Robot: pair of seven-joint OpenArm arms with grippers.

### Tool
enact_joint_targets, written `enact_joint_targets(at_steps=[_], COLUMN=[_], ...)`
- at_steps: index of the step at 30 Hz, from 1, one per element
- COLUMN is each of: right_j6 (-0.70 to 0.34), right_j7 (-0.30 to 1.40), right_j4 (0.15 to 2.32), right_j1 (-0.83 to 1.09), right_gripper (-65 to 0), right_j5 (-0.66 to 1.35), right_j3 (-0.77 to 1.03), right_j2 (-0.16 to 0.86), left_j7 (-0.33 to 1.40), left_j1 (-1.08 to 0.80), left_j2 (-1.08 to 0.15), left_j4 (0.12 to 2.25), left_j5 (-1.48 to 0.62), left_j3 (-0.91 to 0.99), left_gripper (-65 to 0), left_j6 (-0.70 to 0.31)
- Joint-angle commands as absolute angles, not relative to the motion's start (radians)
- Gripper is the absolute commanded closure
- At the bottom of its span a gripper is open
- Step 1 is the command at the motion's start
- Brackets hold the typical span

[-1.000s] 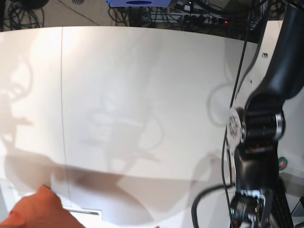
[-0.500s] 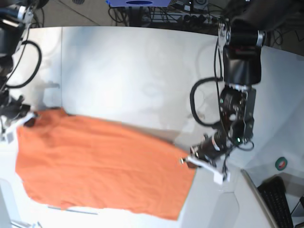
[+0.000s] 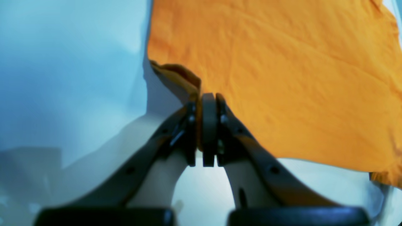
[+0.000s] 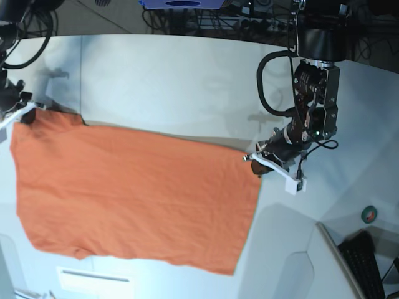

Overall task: Layout the t-shirt on the table in an organized manner, then fold the t-shirt properly
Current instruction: 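Lift the held shirt edge with both grippers and swing it across, then lower the shirt edge with both grippers, folding it over the body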

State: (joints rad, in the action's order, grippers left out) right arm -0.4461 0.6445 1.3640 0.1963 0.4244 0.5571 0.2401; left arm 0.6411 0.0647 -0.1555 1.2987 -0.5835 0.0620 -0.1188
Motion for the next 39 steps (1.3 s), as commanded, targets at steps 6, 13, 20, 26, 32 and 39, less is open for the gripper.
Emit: enact_joint_targets(at_steps=[6, 13, 20, 26, 32, 39], right_j6=[-0.450, -0.450, -0.450, -0.450, -0.450, -0.447], right_j7=[0.631, 0.631, 0.631, 0.630, 0.634, 0.638], right_j4=[1.451, 1.560, 1.586, 1.687, 1.736, 1.727], right_j1=[0.292, 0.406, 0.481, 0.564, 0.522, 0.407], right_gripper=[0.0, 0.0, 0.0, 0.0, 0.0, 0.0], right_j5=[0.433, 0.430, 0.432, 0.430, 0.429, 0.426], right_j3=[0.564, 0.564, 0.564, 0.564, 0.559, 0.555], right_j2=[0.223, 0.188, 0.171, 0.117, 0.108, 0.136], left_j7=[0.624, 0.621, 0.622, 0.621, 0.622, 0.624], left_j1=[-0.038, -0.173, -0.271, -0.335, -0.332, -0.262], left_j2=[-0.199, -0.232, -0.234, -0.231, -0.228, -0.208], left_j4=[1.425, 1.511, 1.557, 1.586, 1.618, 1.615], left_j5=[-0.596, -0.596, -0.598, -0.599, -0.604, -0.604], left_j3=[0.065, 0.119, 0.206, 0.211, 0.213, 0.214], left_gripper=[0.0, 0.0, 0.0, 0.0, 0.0, 0.0], left_j6=[-0.125, -0.125, -0.125, -0.125, -0.125, -0.125])
